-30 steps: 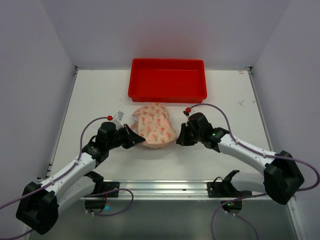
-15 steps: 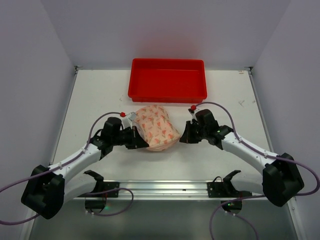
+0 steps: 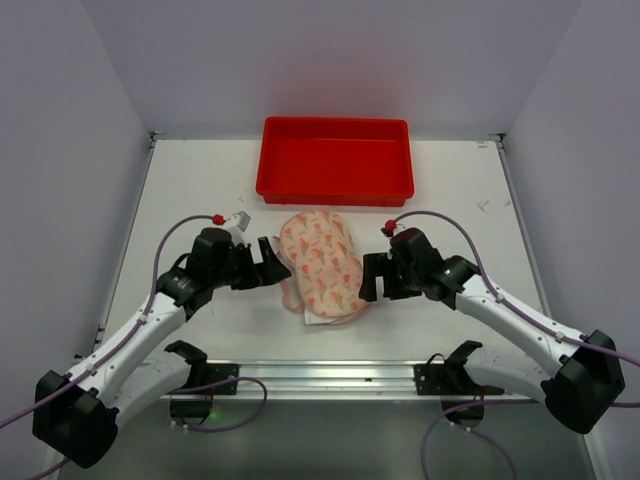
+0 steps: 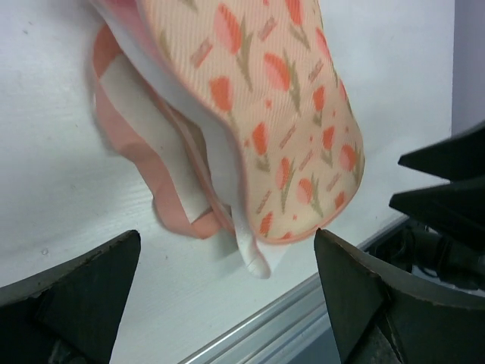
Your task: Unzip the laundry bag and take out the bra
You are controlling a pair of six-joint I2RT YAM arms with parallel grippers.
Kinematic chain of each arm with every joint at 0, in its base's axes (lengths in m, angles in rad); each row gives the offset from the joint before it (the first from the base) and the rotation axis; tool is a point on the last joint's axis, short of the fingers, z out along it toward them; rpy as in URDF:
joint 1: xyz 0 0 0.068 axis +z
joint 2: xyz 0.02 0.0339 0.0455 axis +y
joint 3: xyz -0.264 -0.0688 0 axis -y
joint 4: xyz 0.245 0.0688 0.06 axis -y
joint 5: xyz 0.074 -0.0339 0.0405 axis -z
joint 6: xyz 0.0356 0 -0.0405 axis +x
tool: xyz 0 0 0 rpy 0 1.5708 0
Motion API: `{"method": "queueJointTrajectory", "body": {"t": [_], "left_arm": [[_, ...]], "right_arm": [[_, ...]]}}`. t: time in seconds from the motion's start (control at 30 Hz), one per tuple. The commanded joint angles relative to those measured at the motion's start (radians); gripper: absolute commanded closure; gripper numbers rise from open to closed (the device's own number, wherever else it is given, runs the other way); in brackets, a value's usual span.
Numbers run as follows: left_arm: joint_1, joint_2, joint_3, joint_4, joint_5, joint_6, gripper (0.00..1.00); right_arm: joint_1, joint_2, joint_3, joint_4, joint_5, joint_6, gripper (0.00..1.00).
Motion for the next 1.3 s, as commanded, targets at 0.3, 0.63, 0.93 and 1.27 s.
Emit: {"method": "queueJointTrajectory", "body": {"t": [0.3,0.63,0.93,1.27], "left_arm": [[-0.014,0.214,0.063,0.277,-0.06,-0.188,0.25],[-0.106,0.425,0.135,0.361,-0.075,-0.199,0.55],[-0.127,0.463,0.248,0.355,-0.078,-0.177,0.99],[-0.287,0.75,0.754,0.178,0.014,-0.032,0.98]], "right_arm": [[0.018,-0.04,0.13,0.073,0.066,0.0,0.02],[0.016,-0.103,0.069,0.117,0.091,0.026,0.02],[0.016,-0.15,0.032,0.124,0.126,0.036,0.02],[0.015,-0.406,0.017,0.064,0.338,0.047,0.02]]}}
